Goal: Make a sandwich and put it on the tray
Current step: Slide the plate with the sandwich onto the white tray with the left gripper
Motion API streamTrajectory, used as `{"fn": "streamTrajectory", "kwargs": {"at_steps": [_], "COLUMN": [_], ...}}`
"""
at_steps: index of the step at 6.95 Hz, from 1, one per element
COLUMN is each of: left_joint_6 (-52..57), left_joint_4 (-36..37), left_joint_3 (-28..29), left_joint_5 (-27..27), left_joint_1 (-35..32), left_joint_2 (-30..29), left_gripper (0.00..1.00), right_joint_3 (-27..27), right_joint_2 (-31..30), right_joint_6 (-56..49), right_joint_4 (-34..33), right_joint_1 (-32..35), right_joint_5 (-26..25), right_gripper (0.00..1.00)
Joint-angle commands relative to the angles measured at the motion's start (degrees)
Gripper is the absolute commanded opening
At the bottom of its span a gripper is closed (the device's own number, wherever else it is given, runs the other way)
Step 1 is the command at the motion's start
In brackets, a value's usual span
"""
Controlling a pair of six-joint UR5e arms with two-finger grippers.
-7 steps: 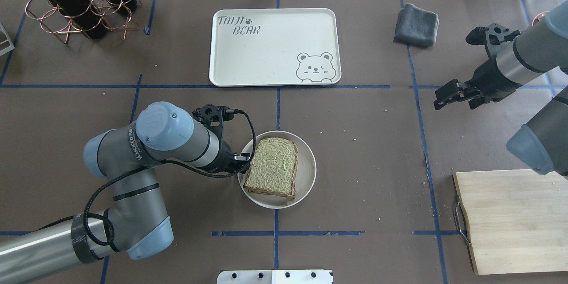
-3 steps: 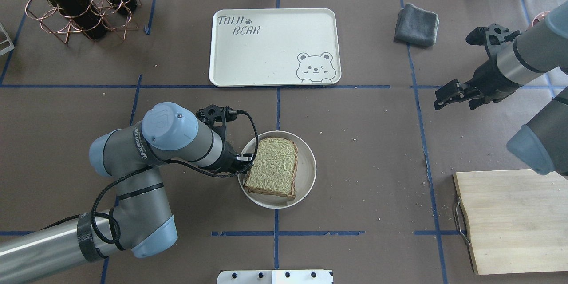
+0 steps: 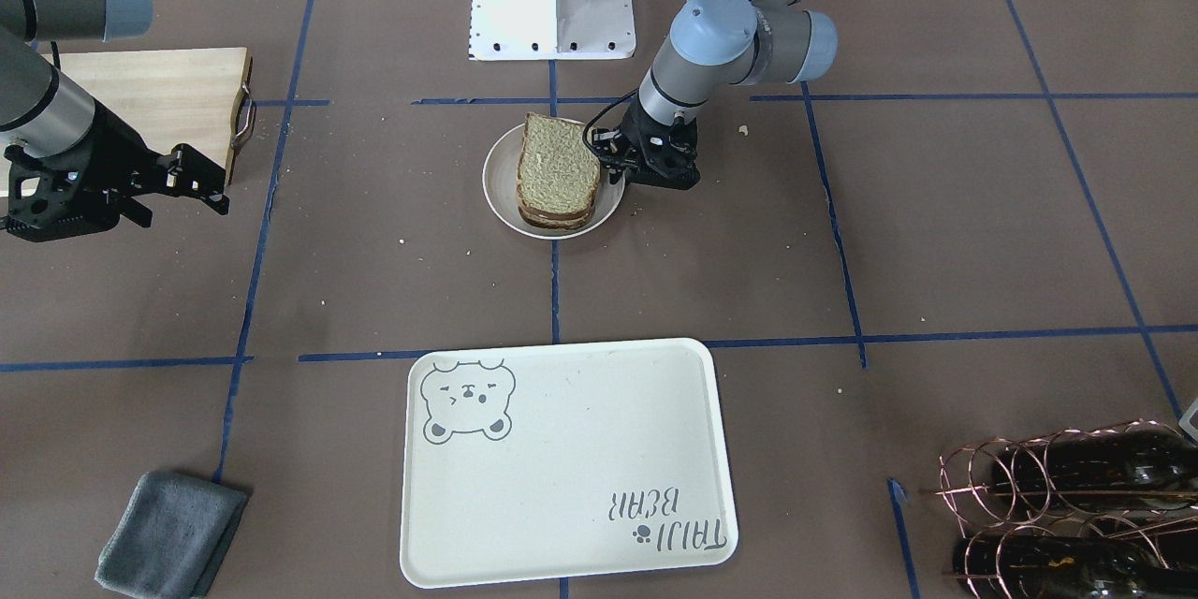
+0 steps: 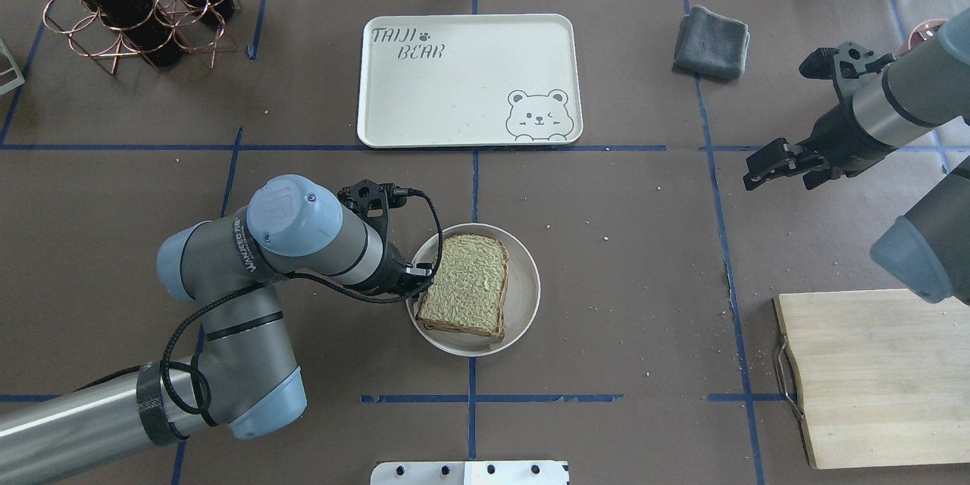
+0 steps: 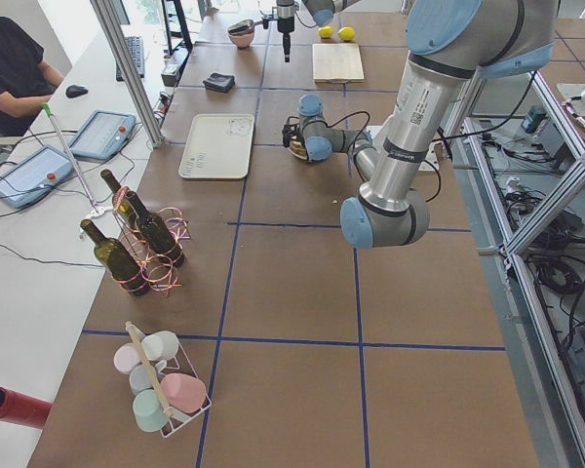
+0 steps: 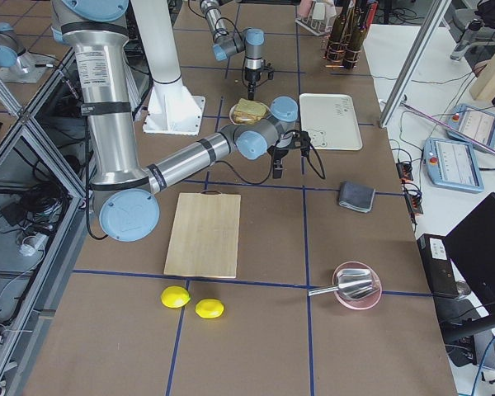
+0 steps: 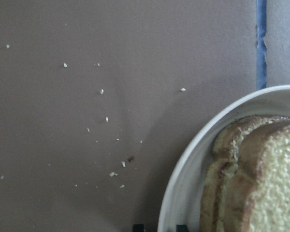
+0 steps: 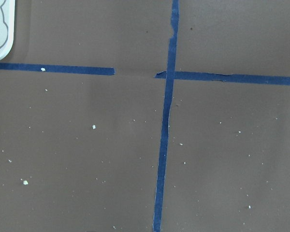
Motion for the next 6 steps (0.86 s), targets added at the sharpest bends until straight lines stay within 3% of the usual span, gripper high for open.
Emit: {"fn": "streamTrajectory", "kwargs": {"at_steps": [1, 2, 4, 6], "left_joint_6": [-0.3, -2.8, -18.4, -33.9], "left_joint_4": [-0.9, -1.7, -8.9, -9.2], "left_joint_3": [-0.2, -1.1, -2.2, -2.1], "left_joint_5": [-0.1, -0.1, -0.2, 0.2], "left_joint_1": [0.1, -0.4, -2.9, -4.7], "left_joint_2": [0.0, 0.0, 0.4, 0.0], "left_gripper": [0.00, 0.00, 0.00, 0.00], "right_joint_3": [1.0, 1.0, 1.0, 1.2], "right_joint_2": [-0.7, -0.8, -0.8, -1.1], "right_joint_6": [0.0, 0.0, 0.0, 0.0], "right_joint_4": [-0.1, -0.1, -0.1, -0.1], "right_joint_1": [0.0, 0.0, 0.0, 0.0], "right_joint_5": [0.1, 0.1, 0.1, 0.0], "right_gripper": [1.00, 1.00, 1.00, 1.00]}}
